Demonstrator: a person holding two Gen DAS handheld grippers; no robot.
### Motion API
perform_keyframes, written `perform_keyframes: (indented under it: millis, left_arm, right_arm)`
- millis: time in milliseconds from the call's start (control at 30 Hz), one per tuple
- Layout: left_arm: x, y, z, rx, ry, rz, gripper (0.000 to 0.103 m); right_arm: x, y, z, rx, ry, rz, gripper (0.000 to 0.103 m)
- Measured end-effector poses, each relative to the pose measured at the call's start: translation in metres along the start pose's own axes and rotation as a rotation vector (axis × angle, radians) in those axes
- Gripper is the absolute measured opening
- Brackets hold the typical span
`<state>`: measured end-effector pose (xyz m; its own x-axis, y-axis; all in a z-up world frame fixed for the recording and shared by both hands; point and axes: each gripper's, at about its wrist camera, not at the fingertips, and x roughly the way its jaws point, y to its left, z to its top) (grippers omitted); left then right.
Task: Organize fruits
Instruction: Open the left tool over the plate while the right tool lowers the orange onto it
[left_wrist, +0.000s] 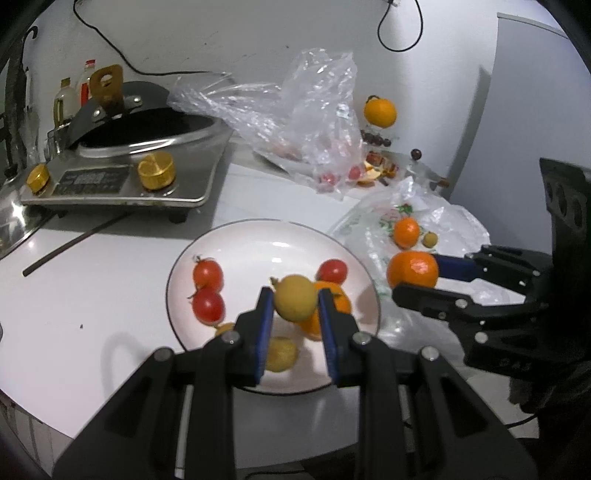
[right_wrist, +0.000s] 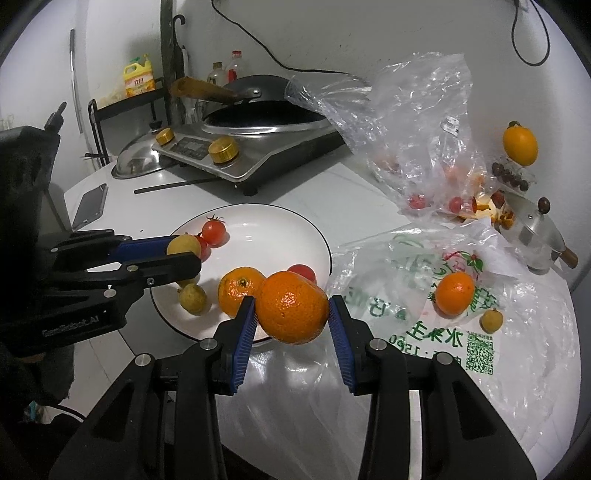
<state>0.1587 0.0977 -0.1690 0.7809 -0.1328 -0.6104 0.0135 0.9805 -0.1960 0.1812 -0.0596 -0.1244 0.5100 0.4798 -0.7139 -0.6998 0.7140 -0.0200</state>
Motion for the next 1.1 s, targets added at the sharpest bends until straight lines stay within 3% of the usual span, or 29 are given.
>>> perform_keyframes:
  millis: [333, 500, 800, 867, 900, 1100]
  left_arm:
    - [0.026, 0.017, -0.001, -0.023, 0.045, 0.011, 0.025]
    - [0.028, 0.02, 0.002, -0.032, 0.042, -0.004, 0.032]
    - [0.015, 0.039, 0.004, -0.064, 0.008, 0.008, 0.035]
    - [0.011, 0.045, 0.006, -0.067, -0.003, 0.017, 0.043]
    - [0.008, 0.049, 0.006, -0.075, -0.01, 0.022, 0.057]
    - [-0.001, 0.069, 0.007, -0.112, -0.038, 0.044, 0.061]
  right_arm:
    - [0.011, -0.002, 0.007, 0.004, 0.014, -0.002, 0.042]
    - [0.015, -0.003, 0.01, 0.004, 0.017, -0.003, 0.042]
    - [0.029, 0.007, 0.027, -0.017, 0.016, 0.007, 0.042]
    - [0.034, 0.011, 0.031, -0.023, 0.019, 0.012, 0.042]
    - [0.038, 0.013, 0.033, -0.027, 0.021, 0.016, 0.042]
    - [0.055, 0.028, 0.042, -0.047, 0.035, 0.035, 0.042]
